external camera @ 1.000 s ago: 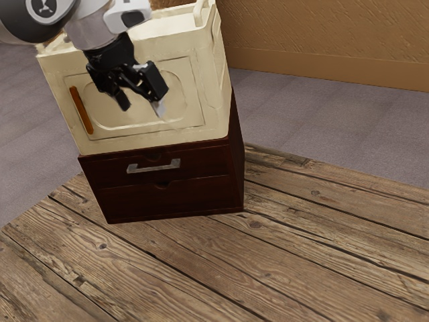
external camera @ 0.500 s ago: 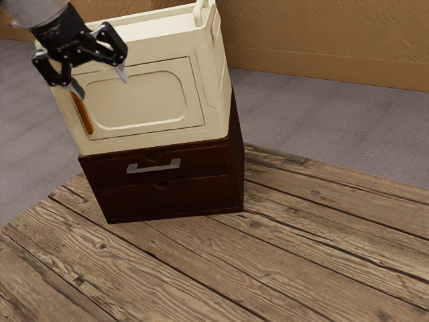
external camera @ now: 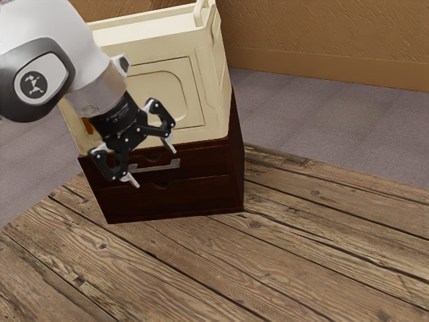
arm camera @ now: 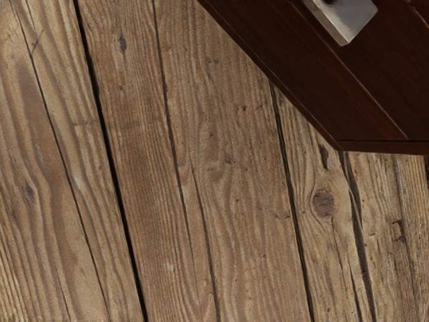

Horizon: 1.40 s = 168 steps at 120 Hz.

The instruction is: Pull the drawer handle with one arm to open the drawer

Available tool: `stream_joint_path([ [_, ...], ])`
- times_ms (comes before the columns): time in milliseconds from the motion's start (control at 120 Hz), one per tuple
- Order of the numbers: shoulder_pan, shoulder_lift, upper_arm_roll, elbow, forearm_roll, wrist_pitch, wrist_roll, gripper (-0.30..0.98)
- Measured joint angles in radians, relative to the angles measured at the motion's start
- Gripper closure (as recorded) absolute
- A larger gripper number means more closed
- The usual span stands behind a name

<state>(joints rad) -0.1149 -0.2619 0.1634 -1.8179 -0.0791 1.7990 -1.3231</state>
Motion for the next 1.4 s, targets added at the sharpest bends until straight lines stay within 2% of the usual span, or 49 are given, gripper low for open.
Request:
stream_joint_path([
  [267, 0.006, -0.024, 0.007, -0.069, 0.006, 0.093, -0.379, 0.03],
  [592, 0.007, -0.124, 0.027, -0.240, 0.045, 0.190, -0.671, 0.03],
  [925, 0.038, -0.088, 0.035, -0.244, 0.119, 0.266, -0.852, 0.03],
  [1175, 0.038, -0.064, 0.038, -0.247, 0.138, 0.310, -0.934, 0.03],
  [1400, 0.061, -0.030, 0.038, -0.246, 0.160, 0.343, -0.983, 0.14],
])
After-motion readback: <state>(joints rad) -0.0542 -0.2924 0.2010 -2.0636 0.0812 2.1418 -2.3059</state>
